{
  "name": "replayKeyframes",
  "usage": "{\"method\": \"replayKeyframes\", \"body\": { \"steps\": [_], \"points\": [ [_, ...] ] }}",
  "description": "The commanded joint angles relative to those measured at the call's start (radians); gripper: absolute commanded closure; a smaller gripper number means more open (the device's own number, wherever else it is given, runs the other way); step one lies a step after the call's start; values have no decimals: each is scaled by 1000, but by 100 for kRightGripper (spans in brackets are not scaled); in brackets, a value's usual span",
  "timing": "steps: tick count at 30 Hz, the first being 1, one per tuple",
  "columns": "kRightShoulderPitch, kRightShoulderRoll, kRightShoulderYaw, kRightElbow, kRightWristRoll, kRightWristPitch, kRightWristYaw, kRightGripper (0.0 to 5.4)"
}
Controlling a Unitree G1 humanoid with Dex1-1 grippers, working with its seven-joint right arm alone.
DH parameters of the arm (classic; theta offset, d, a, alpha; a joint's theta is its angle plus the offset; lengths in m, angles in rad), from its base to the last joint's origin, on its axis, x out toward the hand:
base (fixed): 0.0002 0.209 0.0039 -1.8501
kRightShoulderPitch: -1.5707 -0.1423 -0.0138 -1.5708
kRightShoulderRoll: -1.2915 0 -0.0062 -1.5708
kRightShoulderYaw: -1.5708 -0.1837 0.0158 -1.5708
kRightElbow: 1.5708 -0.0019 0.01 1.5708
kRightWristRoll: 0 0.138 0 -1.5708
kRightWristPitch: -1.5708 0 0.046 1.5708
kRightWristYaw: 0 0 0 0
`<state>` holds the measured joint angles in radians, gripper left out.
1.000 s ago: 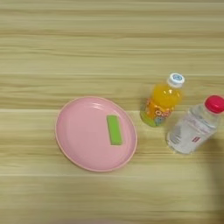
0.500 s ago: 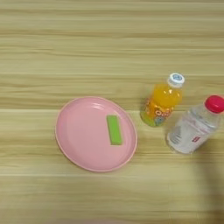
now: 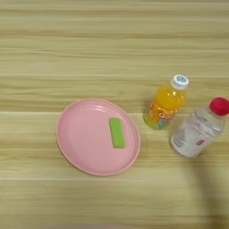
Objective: Move the objects on the table
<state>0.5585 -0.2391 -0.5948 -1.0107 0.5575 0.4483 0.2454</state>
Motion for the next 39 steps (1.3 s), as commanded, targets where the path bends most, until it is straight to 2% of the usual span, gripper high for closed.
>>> {"method": "replayKeyframes", "body": {
  "steps": [1,11,21,28,35,39],
  "points": [
    [10,-42,66,-36,32,-76,-18,452],
    [36,-91,218,-36,24,-146,-73,452],
    [36,-123,408,-36,-46,-173,-120,452],
    [0,-122,527,-35,-119,-126,-146,452],
    [-95,-95,655,0,-223,-45,-163,452],
    [-125,-78,696,29,-259,-21,-164,452]
  ]
}}
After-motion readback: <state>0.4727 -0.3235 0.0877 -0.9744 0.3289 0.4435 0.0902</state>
